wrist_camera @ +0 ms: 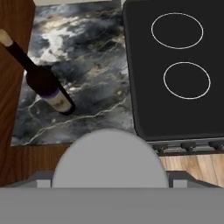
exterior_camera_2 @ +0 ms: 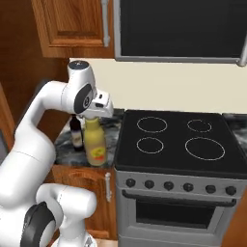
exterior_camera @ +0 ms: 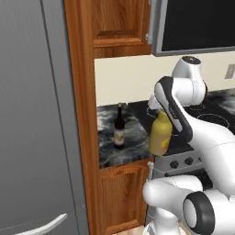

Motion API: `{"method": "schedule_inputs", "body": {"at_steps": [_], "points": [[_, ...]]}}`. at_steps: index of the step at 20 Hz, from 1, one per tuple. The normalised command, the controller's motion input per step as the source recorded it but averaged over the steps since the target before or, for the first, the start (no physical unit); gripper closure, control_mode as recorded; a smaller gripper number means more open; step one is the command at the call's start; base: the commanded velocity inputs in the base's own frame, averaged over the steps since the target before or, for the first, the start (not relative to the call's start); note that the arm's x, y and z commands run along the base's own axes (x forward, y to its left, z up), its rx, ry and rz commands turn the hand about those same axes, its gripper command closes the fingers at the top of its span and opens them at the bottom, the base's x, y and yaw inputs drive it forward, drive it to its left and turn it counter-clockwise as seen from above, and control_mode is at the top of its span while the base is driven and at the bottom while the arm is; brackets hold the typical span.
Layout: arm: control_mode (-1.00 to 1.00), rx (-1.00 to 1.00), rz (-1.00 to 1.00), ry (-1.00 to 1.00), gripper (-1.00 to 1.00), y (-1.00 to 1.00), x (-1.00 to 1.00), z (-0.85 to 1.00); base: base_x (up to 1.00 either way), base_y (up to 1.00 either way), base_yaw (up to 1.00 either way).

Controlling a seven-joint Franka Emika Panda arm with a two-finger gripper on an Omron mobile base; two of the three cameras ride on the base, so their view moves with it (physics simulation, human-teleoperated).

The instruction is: There is a wine glass and glass cup on the dining counter. Place the wine bottle next to the wine glass and the juice bottle next to the glass cup.

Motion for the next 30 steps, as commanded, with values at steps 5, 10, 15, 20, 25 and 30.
{"method": "schedule_inputs", "body": {"at_steps": [5,10,15,20,25,30], "points": [[1.00,0.00,0.00,0.00,1.00,0.00,0.00,0.00,-0.33,0.01,-0.63],[1.00,0.00,0.00,0.00,1.00,0.00,0.00,0.00,-0.01,0.00,-0.96],[1.00,0.00,0.00,0.00,1.00,0.00,0.00,0.00,0.00,0.00,-1.00],[1.00,0.00,0.00,0.00,1.00,0.00,0.00,0.00,0.00,0.00,-1.00],[1.00,0.00,0.00,0.00,1.00,0.00,0.00,0.00,0.00,0.00,-1.00],[1.00,0.00,0.00,0.00,1.00,0.00,0.00,0.00,0.00,0.00,-1.00]]}}
